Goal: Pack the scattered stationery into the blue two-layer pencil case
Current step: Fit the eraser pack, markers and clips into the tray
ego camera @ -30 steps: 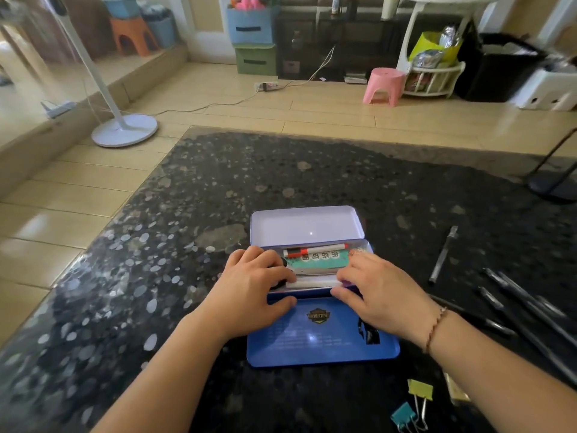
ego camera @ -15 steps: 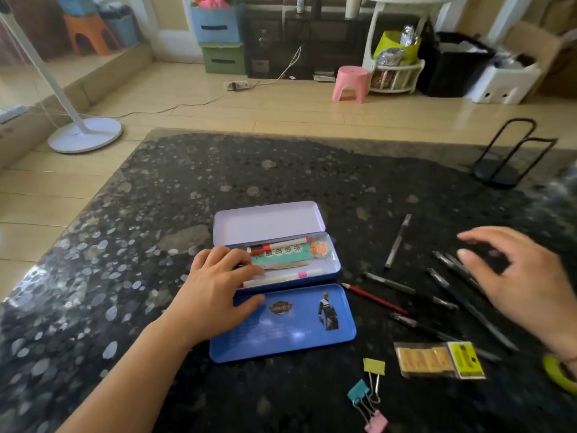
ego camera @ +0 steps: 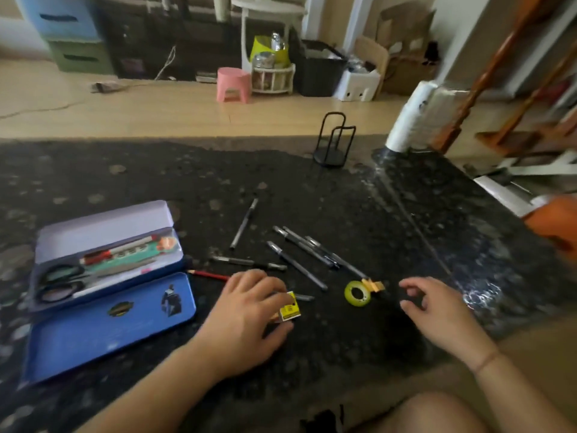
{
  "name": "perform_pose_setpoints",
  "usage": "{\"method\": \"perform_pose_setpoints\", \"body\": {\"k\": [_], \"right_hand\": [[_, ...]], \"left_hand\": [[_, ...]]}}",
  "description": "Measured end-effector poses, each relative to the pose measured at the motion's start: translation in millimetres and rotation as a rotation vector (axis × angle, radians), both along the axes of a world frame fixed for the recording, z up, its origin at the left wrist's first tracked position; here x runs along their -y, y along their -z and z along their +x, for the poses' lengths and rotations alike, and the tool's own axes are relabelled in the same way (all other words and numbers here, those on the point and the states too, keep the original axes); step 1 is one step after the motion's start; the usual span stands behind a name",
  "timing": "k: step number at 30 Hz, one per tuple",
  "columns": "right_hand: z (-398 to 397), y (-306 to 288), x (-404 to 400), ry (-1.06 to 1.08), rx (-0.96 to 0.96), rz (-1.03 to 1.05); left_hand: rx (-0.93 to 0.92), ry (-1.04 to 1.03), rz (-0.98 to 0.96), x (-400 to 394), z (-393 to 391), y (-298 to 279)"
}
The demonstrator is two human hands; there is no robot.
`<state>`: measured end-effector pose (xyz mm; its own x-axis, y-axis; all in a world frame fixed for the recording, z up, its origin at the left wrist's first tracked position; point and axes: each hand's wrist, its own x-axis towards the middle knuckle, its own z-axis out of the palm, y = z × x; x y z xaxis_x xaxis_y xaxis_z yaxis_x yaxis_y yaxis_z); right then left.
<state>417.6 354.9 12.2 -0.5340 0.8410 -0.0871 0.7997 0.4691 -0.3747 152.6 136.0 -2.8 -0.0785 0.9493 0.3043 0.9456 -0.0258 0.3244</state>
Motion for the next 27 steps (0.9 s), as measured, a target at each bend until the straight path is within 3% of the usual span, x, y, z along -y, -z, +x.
{"method": "perform_pose_setpoints", "body": {"k": [6,12,16,19,22,27], "right_hand": [[-25,0,4,-0.145,0.052,-0.075],[-35,-6,13,-0.162,0.064,0.039],[-60,-18,48,-0.460,0.000,0.159],[-96,-18,78,-0.719,-0.010,0.176],[-127,-15,99,-0.793,0.007,0.167],[-147,-5,106,-0.812,-0.054,0.158]], "left_hand": [[-0.089,0.053,-0.177,-71,78,5],[-0.109,0.147,-0.123,-38,84,5],[-0.081,-0.076,-0.077,13,50,9],[-0.115,-0.287,-0.194,29,17,10],[-0.132,-0.292,-0.249,27,8,8],[-0.052,-0.210,-0.107,32,-5,-3]]}}
